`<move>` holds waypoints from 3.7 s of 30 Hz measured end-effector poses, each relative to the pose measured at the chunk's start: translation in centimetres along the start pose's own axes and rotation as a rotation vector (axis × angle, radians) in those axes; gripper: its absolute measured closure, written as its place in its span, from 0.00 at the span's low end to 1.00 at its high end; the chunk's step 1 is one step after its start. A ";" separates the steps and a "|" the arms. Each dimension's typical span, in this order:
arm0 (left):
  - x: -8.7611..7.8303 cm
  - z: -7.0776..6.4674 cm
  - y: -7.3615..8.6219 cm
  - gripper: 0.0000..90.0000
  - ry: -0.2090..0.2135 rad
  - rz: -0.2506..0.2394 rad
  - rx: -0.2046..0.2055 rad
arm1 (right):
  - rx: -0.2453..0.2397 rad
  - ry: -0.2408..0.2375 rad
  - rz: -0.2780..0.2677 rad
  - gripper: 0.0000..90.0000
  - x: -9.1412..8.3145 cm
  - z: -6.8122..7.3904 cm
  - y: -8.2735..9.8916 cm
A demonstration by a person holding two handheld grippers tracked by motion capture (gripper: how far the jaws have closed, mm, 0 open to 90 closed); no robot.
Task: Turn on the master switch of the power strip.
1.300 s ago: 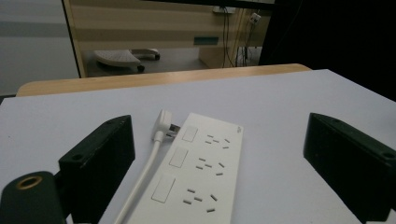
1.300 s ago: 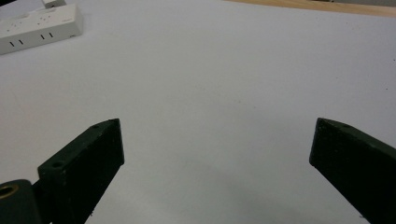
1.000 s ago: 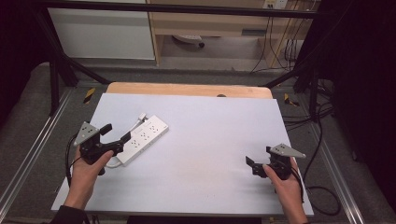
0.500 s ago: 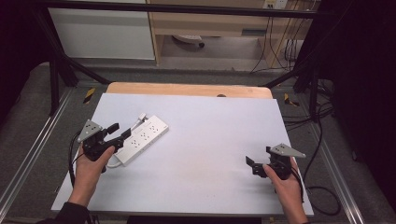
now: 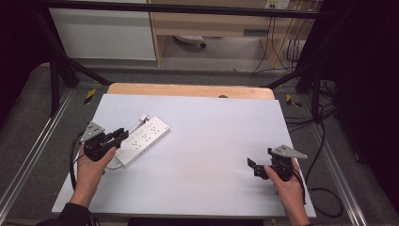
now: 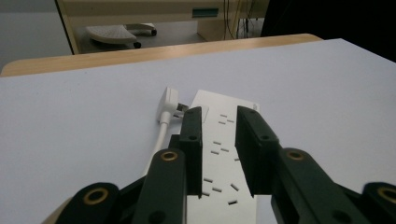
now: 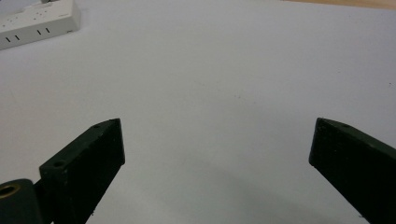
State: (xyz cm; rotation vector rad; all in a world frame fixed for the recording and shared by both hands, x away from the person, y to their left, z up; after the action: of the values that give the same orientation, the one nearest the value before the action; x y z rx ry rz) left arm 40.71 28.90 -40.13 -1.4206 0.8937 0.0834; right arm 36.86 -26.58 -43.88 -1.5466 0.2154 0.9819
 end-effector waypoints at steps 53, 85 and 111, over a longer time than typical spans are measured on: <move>0.7 2.3 3.5 1.00 -0.040 0.240 -0.007 | -0.002 0.000 0.008 0.04 0.2 0.1 0.0; 0.8 2.6 3.8 1.00 -0.051 0.267 -0.016 | -0.002 0.001 0.010 0.04 0.2 0.1 0.0; 0.8 2.7 3.8 1.00 -0.041 0.267 -0.024 | -0.004 0.001 0.011 0.04 0.2 0.1 0.1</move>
State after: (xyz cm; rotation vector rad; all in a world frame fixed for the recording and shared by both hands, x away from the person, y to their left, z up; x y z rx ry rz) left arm 40.47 31.63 -43.93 -1.3109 1.0468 0.3241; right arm 36.90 -26.46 -44.03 -1.5514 0.2234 0.9907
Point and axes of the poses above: each handheld gripper's, and its own axes: x roughly forward along the jaws, y roughly out of its underside, z roughly to its left, the point moved 1 cm from there along x, roughly forward along the jaws, and after that the axes turned 13 degrees about z, right-handed, at the moved point
